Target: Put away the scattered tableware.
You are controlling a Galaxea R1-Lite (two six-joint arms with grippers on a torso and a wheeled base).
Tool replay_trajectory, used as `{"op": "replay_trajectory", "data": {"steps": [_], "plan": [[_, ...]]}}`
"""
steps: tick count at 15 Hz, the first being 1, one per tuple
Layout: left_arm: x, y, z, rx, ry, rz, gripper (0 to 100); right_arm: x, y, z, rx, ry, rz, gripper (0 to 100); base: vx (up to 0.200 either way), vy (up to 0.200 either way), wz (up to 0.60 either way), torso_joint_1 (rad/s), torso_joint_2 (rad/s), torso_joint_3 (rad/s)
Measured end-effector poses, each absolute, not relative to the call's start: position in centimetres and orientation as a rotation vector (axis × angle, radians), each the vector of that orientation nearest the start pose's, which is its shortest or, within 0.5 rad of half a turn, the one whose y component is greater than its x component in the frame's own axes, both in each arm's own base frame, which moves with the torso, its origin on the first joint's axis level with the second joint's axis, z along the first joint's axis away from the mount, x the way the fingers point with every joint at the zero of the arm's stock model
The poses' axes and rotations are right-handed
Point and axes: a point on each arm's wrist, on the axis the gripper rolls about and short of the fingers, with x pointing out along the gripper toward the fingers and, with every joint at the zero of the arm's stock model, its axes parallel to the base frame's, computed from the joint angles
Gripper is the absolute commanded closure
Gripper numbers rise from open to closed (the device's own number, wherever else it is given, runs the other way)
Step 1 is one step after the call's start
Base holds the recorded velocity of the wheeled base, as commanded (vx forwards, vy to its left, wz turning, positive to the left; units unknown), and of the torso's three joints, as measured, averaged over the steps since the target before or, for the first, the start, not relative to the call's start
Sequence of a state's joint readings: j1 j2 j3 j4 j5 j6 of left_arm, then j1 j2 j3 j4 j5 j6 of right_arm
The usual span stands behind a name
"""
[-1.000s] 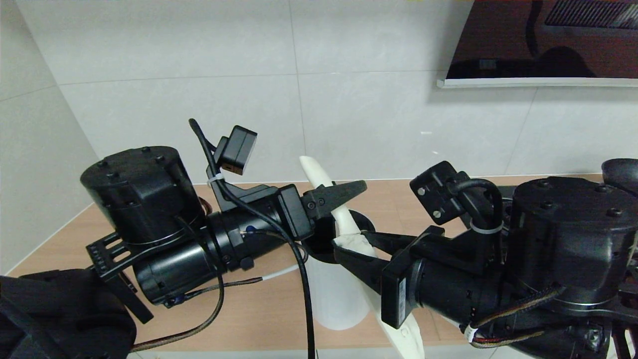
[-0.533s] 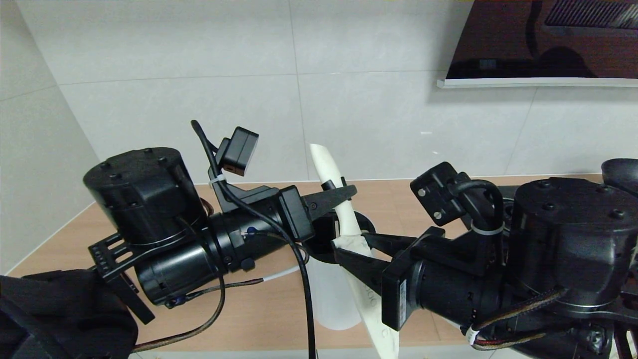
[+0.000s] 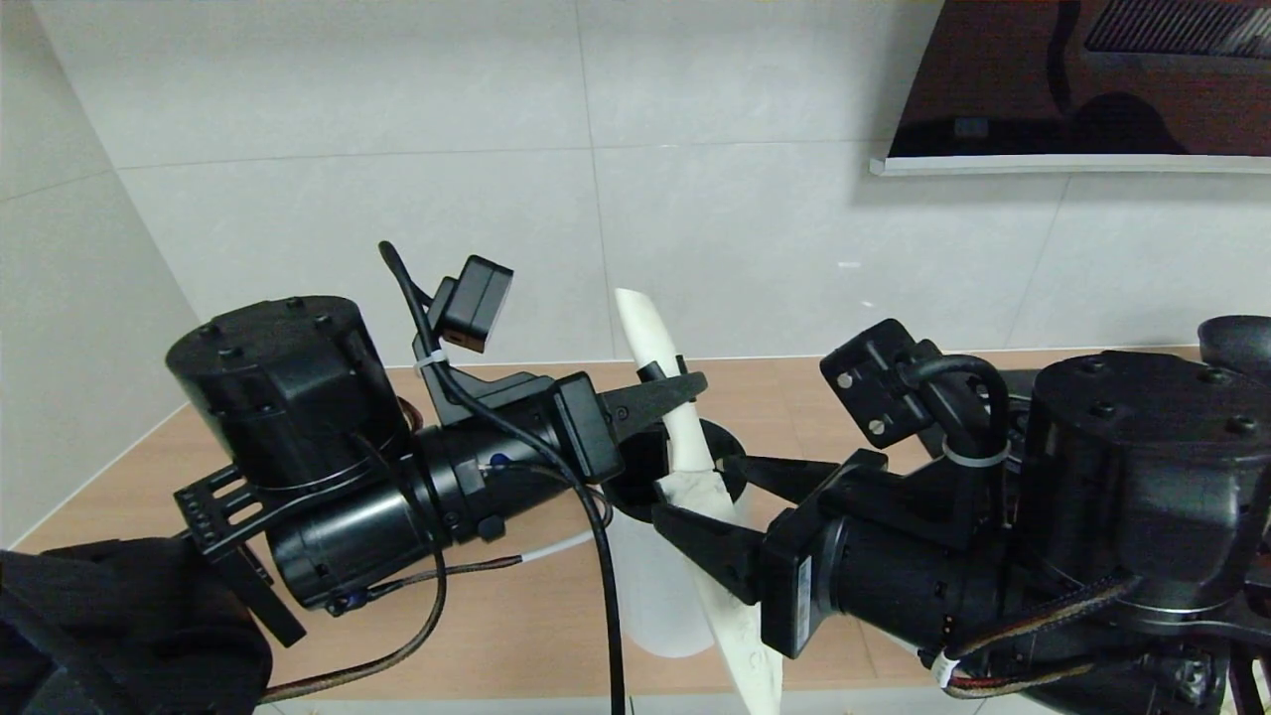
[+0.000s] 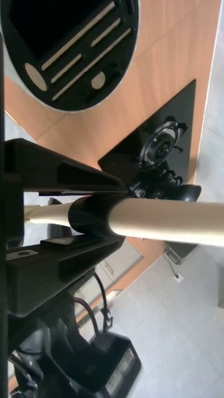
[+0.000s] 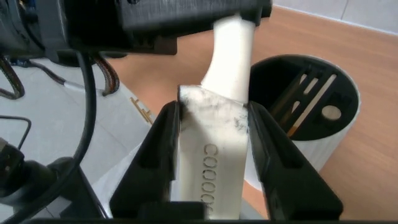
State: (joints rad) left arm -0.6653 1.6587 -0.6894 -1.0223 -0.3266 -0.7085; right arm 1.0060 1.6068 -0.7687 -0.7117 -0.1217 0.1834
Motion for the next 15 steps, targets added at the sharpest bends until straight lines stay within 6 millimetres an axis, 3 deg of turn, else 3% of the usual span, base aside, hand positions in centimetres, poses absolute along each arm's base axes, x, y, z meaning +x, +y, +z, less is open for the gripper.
{"op": "replay_trajectory", "data": {"steps": [7, 10, 13, 15], "plan": [[22.0, -18.0, 21.2, -0.592, 0.213, -0.930, 100, 16.0, 22.5, 21.8, 0.117, 0.160, 0.831, 0, 0.000, 0.000, 0.00, 0.000, 0.00, 0.000], [22.2, -17.6, 23.5, -0.597, 0.190, -0.847, 100, 17.6, 20.2, 23.0, 0.132, 0.115, 0.745, 0, 0.000, 0.000, 0.00, 0.000, 0.00, 0.000], [22.9, -17.3, 27.8, -0.577, 0.080, -0.681, 100, 19.0, 17.5, 24.1, 0.108, 0.149, 0.658, 0, 0.000, 0.000, 0.00, 0.000, 0.00, 0.000], [22.9, -17.2, 28.3, -0.475, 0.021, -0.596, 100, 19.5, 16.4, 24.6, 0.114, 0.141, 0.626, 0, 0.000, 0.000, 0.00, 0.000, 0.00, 0.000]]}}
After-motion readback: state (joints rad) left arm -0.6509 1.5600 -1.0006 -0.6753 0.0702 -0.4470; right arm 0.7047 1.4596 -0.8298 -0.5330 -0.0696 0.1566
